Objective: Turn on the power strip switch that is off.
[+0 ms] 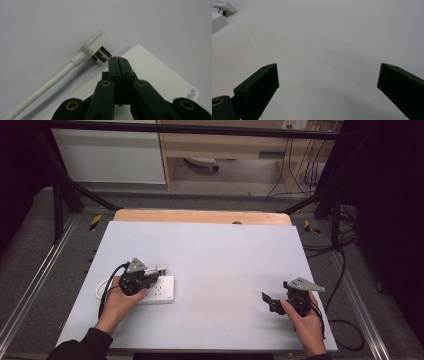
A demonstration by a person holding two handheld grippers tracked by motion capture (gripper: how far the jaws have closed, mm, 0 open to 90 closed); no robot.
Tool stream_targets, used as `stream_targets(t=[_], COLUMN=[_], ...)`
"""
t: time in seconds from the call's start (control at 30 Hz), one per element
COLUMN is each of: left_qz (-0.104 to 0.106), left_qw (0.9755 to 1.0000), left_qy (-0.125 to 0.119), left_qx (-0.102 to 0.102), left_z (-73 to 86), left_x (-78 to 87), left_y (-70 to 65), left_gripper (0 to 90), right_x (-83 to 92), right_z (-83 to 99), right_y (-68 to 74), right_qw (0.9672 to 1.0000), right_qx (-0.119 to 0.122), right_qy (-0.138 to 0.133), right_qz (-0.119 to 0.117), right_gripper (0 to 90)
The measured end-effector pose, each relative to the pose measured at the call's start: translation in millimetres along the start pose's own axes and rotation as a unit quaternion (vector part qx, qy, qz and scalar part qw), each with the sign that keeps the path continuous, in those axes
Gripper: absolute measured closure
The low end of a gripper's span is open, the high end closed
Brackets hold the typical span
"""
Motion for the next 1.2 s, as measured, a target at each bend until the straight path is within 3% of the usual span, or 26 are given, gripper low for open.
stream_targets(t=[0.27,0.97,1.03,1.13,1.2], left_qz=[0.006,0.02,0.012,0.024,0.027], left_qw=[1.0,0.9991,0.9995,0.998,0.9976], left_qy=[-0.003,-0.017,-0.012,-0.022,-0.028], left_qx=[0.003,0.033,0.027,0.054,0.057], left_z=[0.9,4.3,6.1,8.1,9.0], left_x=[0.3,0.4,0.2,0.5,0.6], left_y=[0.5,3.1,5.1,7.7,8.3], left_gripper=[90.0,90.0,90.0,90.0,90.0], right_x=[0.2,-1.4,-1.3,-1.2,-1.2], right_z=[0.4,1.3,1.1,1.2,1.3], right_y=[0.0,-0.5,-0.4,-0.3,-0.2], right_qw=[1.0,1.0,1.0,1.0,1.0], right_qx=[0.002,0.003,0.003,0.003,0.003], right_qy=[0.001,0.003,0.002,0.003,0.003], right_qz=[0.002,0.002,0.002,0.002,0.002], right_gripper=[4.2,4.2,4.2,4.2,4.2])
Point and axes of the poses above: each handheld gripper's, and its own axes: x roughly backward along the jaws, z roughly out of its underside, y roughly to its left, the point moved 6 cm from there along -x, roughly forward along the jaws, and after that the axes turned 13 degrees about -x, right-handed, at the moved point
